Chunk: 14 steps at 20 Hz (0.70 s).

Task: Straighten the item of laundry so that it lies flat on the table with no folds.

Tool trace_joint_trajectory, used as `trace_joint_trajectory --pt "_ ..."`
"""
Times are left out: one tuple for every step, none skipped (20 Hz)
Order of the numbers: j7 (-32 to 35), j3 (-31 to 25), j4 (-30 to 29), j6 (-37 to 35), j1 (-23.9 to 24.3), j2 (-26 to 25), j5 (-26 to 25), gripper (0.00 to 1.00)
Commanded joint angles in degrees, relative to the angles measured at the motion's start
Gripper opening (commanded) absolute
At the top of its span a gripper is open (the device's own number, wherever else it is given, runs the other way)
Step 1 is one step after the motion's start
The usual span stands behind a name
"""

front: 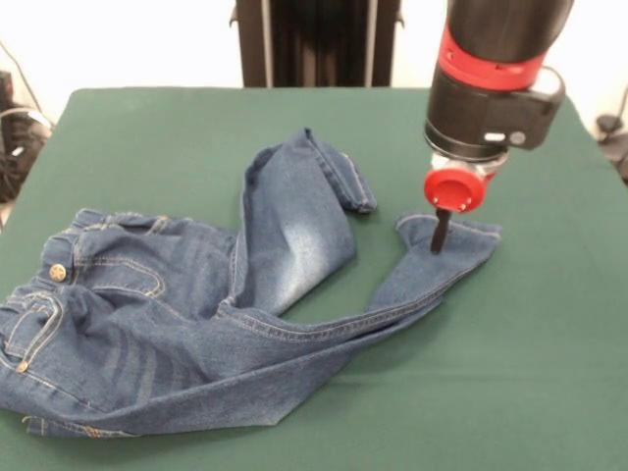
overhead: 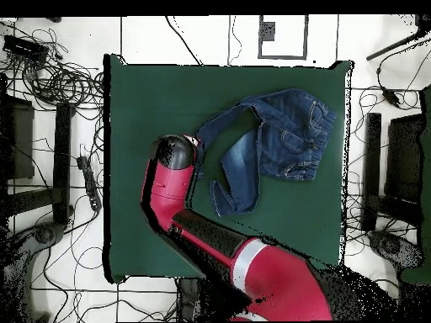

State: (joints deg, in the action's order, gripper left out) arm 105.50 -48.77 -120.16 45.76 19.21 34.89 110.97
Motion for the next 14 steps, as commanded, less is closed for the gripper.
trace_joint_trajectory --pt "18.5 2.1 2.0 -4.7 -2.9 -0.8 2.3 1.00" --pt "18.9 2.0 2.2 -4.7 -3.1 -0.9 2.5 1.00" --pt "19.3 1.9 2.4 -4.7 -3.4 -0.9 2.6 1.00" --pt "19.7 2.4 2.9 -5.1 -3.7 -1.5 1.7 1.00" --pt "20.1 2.9 3.3 -5.4 -4.0 -2.1 0.9 1.00" --pt "20.6 3.4 3.8 -6.1 -4.2 -2.9 -0.1 1.00" --pt "21.5 4.1 4.2 -6.6 -4.7 -3.4 -1.0 1.00" --pt "22.4 4.5 4.5 -7.1 -5.2 -3.8 -1.7 1.00" --pt "23.3 4.9 4.8 -7.6 -5.6 -4.2 -2.4 1.00" --pt "23.9 5.3 5.0 -7.9 -5.9 -4.4 -3.1 1.00" --pt "24.3 5.5 5.3 -8.2 -6.0 -4.7 -3.5 1.00" --pt "25.0 6.0 5.6 -8.7 -6.3 -5.2 -4.4 1.00" --pt "25.5 6.6 6.0 -9.0 -6.5 -5.7 -5.4 1.00" --pt "25.8 7.0 6.4 -9.2 -6.6 -6.3 -6.3 1.00"
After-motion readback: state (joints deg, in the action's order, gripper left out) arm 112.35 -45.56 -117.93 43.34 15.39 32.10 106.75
